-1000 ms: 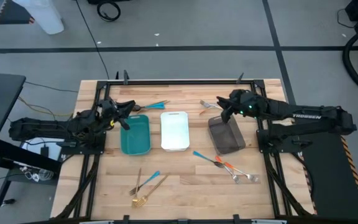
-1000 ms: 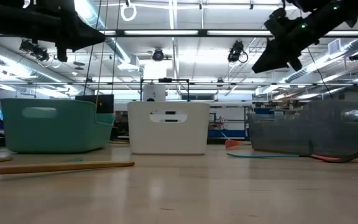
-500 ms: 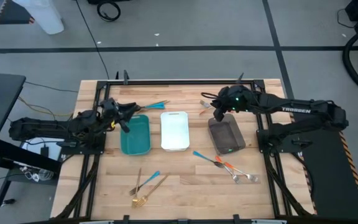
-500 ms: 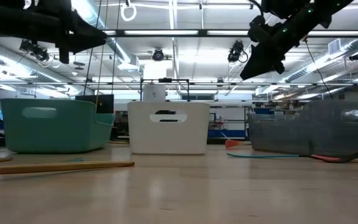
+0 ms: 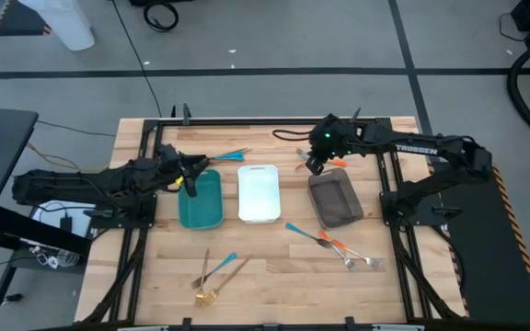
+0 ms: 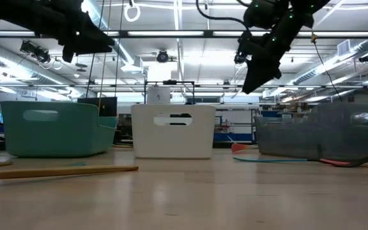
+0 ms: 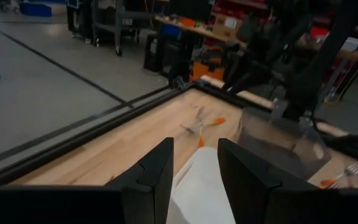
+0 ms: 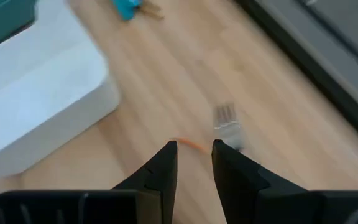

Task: Sort silverware by color (type)
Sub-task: Put the blue fork into the white bin

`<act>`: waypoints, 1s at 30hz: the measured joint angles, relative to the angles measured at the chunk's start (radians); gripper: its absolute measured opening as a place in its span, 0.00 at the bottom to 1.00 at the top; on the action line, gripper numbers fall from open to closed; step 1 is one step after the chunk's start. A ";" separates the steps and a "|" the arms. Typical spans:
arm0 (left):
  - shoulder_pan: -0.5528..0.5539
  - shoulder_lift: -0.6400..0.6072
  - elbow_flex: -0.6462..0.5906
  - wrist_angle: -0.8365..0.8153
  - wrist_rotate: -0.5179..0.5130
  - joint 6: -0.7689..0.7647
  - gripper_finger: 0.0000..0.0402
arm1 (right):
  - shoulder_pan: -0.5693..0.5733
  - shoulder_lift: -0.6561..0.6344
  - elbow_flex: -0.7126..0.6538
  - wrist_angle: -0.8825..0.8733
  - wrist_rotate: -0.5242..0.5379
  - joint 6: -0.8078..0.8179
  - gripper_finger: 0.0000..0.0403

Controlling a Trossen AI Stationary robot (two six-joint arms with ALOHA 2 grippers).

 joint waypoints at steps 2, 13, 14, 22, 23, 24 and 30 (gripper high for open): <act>0.001 0.021 0.000 0.007 0.000 0.014 0.33 | 0.017 0.031 0.027 -0.025 -0.023 0.002 0.28; 0.018 0.041 0.000 0.020 -0.001 0.026 0.33 | 0.186 0.143 0.115 -0.062 -0.036 0.043 0.32; 0.018 0.041 0.000 0.019 -0.001 0.026 0.33 | 0.199 0.151 0.115 -0.063 -0.035 0.052 0.33; 0.018 0.041 0.000 0.023 -0.001 0.026 0.33 | 0.312 0.213 0.115 -0.092 -0.050 0.129 0.33; 0.017 0.041 0.000 0.027 -0.001 0.026 0.33 | 0.328 0.222 0.115 -0.096 -0.050 0.141 0.33; 0.017 0.041 0.000 0.033 0.000 0.026 0.33 | 0.344 0.232 0.115 -0.098 -0.050 0.155 0.33; 0.017 0.041 0.000 0.054 0.018 0.026 0.33 | 0.434 0.284 0.115 -0.105 -0.050 0.242 0.33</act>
